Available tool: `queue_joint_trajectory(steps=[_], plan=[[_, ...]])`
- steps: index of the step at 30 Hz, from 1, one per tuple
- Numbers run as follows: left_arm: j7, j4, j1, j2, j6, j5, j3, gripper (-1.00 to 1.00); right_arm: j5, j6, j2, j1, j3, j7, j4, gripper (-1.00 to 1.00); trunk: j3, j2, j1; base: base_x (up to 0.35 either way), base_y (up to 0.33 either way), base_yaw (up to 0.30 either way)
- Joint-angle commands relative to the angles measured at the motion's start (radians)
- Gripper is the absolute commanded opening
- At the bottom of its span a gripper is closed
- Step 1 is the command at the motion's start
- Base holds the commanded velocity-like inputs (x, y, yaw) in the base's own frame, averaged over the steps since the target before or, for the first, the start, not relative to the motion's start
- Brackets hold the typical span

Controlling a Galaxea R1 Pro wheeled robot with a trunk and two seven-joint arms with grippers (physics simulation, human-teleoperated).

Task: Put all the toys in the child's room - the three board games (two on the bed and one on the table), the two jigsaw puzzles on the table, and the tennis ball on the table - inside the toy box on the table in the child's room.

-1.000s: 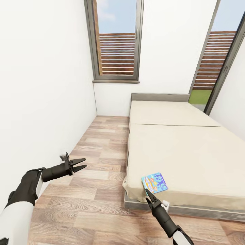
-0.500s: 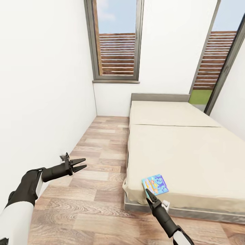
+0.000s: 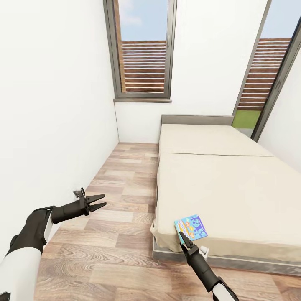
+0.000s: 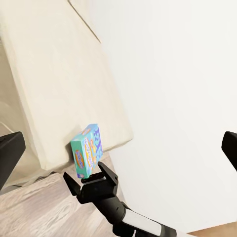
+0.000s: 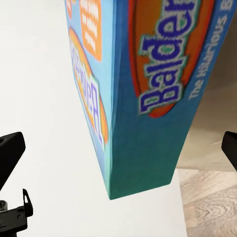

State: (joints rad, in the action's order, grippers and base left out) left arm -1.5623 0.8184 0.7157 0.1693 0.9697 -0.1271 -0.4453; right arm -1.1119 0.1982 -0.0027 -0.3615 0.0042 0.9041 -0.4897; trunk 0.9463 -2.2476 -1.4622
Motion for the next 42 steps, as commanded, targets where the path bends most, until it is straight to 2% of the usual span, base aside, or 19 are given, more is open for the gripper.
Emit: queue_joint_trajectory(steps=[1,28,42], plan=[[-0.009,0.001,0.001,-0.001,0.010,-0.010,-0.003,1.00,-0.009,0.010,0.000,0.000,0.000,0.002,0.000,1.00,0.001,0.000,0.000,0.001,0.000,0.000],[-0.009,0.001,0.001,-0.001,0.010,-0.010,-0.003,1.00,-0.011,0.009,0.000,0.000,-0.002,0.006,-0.002,1.00,0.001,0.000,0.000,0.000,0.000,0.000],[-0.009,0.001,0.001,-0.002,0.011,-0.011,-0.003,1.00,-0.011,0.007,0.000,0.000,-0.004,0.033,-0.003,1.00,0.001,0.000,0.000,0.000,-0.001,0.000]])
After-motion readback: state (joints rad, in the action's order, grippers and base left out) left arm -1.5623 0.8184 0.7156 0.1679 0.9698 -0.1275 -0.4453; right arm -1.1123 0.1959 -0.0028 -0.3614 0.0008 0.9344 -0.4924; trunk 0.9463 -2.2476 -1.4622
